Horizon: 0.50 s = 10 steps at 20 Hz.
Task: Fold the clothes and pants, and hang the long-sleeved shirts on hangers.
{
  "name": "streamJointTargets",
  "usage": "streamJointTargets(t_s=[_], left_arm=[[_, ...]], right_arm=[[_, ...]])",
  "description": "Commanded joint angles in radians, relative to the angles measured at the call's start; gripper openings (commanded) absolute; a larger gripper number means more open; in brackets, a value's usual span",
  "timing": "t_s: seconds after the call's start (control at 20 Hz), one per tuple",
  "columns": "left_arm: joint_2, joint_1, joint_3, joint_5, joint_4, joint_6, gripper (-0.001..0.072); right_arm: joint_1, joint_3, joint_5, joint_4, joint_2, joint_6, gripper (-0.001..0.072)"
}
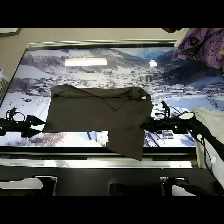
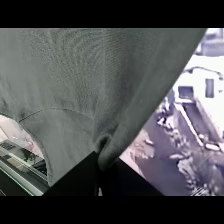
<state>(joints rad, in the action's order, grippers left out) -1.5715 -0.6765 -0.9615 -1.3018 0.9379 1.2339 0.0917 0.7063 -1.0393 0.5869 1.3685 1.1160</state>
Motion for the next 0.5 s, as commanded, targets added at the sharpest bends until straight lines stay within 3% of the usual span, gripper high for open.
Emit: streamJointTargets(t_s=[0.0,0.25,0.35,0.4,0.45], left_arm=[[0.006,-0.001,0.002,-0.037,0.012,0.008,0.0692],[0.001,0.018,0.002,0.002,0.012,0.008,0.0681],[0.001,0.041,0.002,0.032,0.012,0.008,0.0581],[0.001,0.054,0.002,0.041,0.012,0.008,0.0568],[0.001,0.068,0.002,0.043,0.012,0.007,0.0489]], right_arm=[[-0.001,0.001,-0.001,0.0,-0.001,-0.001,0.0031],[-0.001,0.001,-0.002,0.0,-0.001,-0.001,0.0031],[-0.001,0.001,-0.002,0.0,-0.001,0.0,0.0031],[-0.001,0.001,-0.002,0.0,-0.002,0.0,0.0031],[-0.001,0.001,-0.001,0.0,-0.006,-0.001,0.0031]])
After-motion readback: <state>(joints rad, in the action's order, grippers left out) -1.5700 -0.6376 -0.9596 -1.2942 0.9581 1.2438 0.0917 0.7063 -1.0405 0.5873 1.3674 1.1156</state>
